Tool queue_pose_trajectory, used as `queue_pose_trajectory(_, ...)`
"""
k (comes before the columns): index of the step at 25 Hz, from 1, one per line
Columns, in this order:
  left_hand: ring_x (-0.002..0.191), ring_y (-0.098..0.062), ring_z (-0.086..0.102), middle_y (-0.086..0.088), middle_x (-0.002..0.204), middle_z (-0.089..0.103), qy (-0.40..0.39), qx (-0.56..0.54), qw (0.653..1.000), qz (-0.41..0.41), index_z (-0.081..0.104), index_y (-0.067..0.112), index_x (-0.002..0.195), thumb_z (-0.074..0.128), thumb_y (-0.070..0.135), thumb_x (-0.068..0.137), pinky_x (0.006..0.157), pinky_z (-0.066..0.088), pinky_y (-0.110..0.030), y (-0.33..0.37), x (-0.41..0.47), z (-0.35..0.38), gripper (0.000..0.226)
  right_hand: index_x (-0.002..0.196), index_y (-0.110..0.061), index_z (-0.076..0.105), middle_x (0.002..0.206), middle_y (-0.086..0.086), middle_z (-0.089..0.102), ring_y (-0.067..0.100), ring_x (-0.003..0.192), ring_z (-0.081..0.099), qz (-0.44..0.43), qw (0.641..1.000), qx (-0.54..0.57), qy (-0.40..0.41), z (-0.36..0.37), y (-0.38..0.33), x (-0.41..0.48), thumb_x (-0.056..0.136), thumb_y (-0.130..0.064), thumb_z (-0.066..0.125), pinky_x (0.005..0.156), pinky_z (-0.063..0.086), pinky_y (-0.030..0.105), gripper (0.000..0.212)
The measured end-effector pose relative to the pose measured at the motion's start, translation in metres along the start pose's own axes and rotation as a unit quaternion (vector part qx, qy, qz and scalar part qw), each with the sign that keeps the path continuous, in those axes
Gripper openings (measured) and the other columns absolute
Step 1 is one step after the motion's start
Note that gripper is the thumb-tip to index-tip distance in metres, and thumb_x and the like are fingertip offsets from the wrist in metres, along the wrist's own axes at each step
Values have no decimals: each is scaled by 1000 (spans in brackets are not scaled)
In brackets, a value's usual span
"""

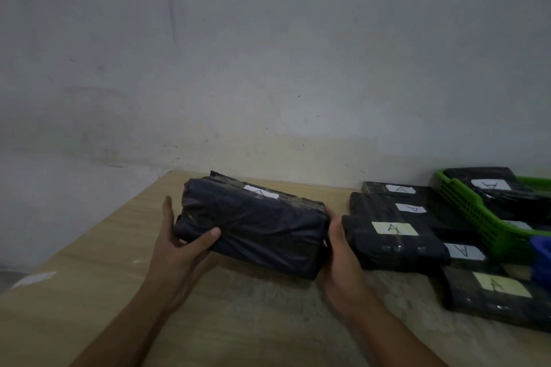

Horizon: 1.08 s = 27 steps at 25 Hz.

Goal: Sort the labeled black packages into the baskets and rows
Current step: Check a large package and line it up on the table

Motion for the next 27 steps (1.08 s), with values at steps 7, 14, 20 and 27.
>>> queue_pose_trajectory(7,105,-33,67,-11,112,71,-30,58,995,-75,65,13,111,86,66,39,88,54,-53,-19,-6,3,93,150,-34,32,139,-11,51,-4,116,54,-41,994,-105,-8,-11,-23,-3,86,-44,58,80,48,4,70)
queue_pose_trajectory(14,102,-27,69,-8,108,73,12,74,996,-47,69,14,107,76,63,59,96,49,-51,-9,-7,-3,69,153,-38,19,144,-16,48,-7,125,50,-73,978,-176,-91,-3,-19,-6,73,-54,77,95,44,8,100)
queue_pose_trajectory(20,100,-25,69,-9,109,73,-18,65,997,-47,67,15,107,75,53,69,77,59,-38,-4,-5,1,55,153,-22,25,143,-10,51,-11,122,50,-96,970,-200,-94,-1,-22,-7,81,-25,73,94,41,3,86)
queue_pose_trajectory(27,93,-23,71,-7,96,76,-87,192,975,65,67,5,102,66,23,80,75,57,-24,13,-9,10,28,131,-34,48,118,-28,66,-8,114,58,-144,976,-158,-43,-9,-40,-7,84,-24,65,87,44,5,51)
Point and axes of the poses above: each hand's wrist, its own x-axis towards the middle knuckle, its own z-axis out of the palm, y = z × x, the point moved 8 cm from there along x, towards the middle knuckle
